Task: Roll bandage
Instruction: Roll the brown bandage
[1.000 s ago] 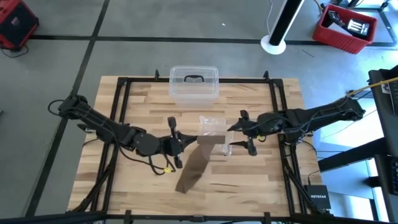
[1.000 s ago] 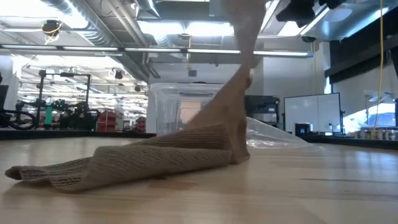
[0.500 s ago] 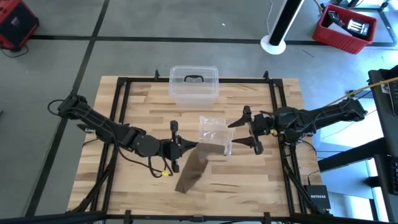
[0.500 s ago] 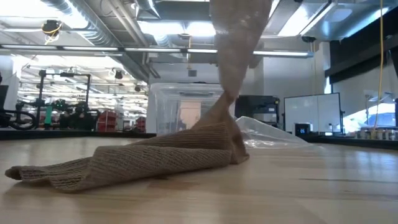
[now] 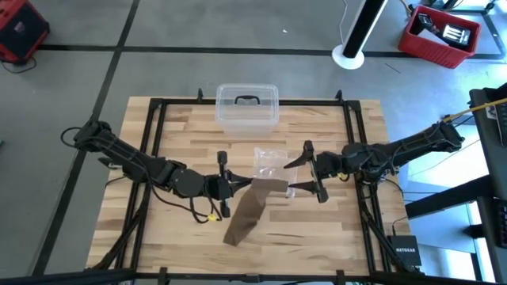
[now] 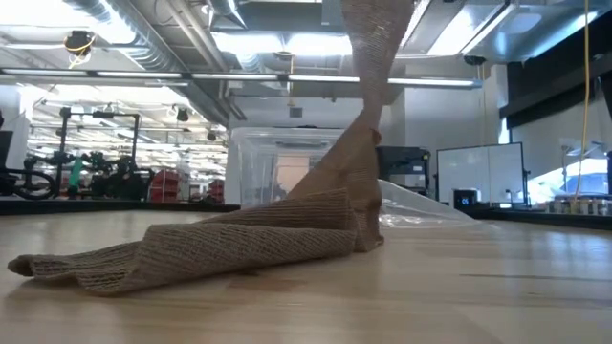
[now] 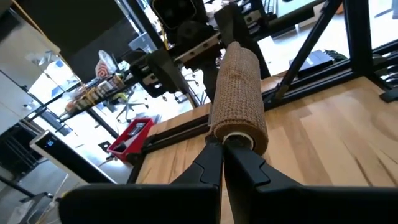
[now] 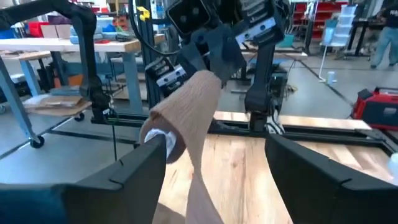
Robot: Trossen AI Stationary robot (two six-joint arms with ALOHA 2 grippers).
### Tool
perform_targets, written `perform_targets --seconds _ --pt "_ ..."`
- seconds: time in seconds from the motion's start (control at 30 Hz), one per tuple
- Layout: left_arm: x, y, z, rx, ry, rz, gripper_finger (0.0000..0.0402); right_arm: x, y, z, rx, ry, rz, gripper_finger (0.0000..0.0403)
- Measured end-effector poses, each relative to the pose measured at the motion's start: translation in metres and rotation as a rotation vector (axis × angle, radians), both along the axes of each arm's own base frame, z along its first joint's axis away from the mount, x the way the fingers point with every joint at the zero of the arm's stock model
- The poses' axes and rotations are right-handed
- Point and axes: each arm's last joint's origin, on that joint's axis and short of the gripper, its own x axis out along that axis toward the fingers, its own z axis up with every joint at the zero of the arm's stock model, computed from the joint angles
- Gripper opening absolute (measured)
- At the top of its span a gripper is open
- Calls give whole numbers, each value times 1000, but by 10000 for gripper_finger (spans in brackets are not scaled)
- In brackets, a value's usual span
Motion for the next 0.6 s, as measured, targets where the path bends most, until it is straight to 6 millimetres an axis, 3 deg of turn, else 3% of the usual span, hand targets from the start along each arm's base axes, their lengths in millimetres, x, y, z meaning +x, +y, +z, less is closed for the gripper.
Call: perform_targets --seconds 0.37,0.6 --pt "2 2 3 -7 -28 -5 0 6 0 -4 -34 1 -34 276" --pt "5 8 2 -14 -24 -1 0 15 4 -1 -55 -92 -17 270"
